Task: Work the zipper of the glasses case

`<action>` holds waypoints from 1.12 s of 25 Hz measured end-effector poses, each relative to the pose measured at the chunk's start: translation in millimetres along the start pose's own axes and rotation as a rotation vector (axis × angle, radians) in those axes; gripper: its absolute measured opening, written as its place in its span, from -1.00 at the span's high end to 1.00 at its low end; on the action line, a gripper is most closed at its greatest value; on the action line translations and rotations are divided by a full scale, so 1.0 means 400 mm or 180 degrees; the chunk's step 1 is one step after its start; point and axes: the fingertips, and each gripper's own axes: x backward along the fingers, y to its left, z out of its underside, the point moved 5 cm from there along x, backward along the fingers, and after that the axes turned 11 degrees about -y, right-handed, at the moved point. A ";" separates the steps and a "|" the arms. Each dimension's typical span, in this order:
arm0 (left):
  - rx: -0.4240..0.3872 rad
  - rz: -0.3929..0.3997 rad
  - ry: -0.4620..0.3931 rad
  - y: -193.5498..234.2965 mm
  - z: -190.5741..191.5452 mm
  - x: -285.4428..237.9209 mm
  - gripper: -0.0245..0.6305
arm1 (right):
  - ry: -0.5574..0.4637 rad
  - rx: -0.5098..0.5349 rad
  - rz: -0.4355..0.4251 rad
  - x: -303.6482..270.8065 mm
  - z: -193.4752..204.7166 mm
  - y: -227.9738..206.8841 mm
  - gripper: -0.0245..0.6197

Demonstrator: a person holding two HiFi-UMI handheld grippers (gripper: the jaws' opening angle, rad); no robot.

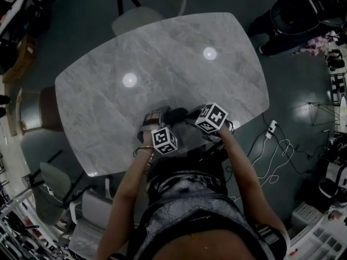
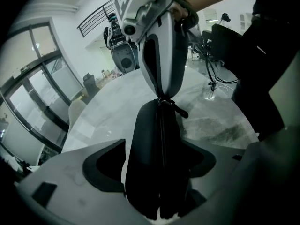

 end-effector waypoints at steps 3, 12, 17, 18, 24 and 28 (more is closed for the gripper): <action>0.0062 -0.0080 -0.0150 0.007 0.032 0.047 -0.04 | -0.0001 -0.0009 -0.0001 0.005 -0.005 -0.010 0.74; 0.0519 -0.0024 -0.0602 -0.005 0.129 0.106 0.10 | 0.0057 -0.0035 0.0026 -0.001 -0.013 -0.014 0.74; 0.0569 0.0045 -0.0654 0.003 0.127 0.102 0.16 | 0.0009 -0.0152 0.0036 -0.005 -0.013 -0.019 0.74; 0.0572 0.0057 -0.0628 0.003 0.124 0.099 0.16 | 0.0002 -0.0172 0.0040 -0.005 -0.013 -0.019 0.74; 0.0502 0.0100 -0.0494 -0.001 0.110 0.095 0.17 | 0.0007 -0.0207 0.0003 -0.009 -0.015 0.002 0.74; 0.0527 0.0105 -0.0447 -0.001 0.107 0.094 0.17 | -0.0017 -0.0186 0.0012 -0.029 -0.032 0.024 0.74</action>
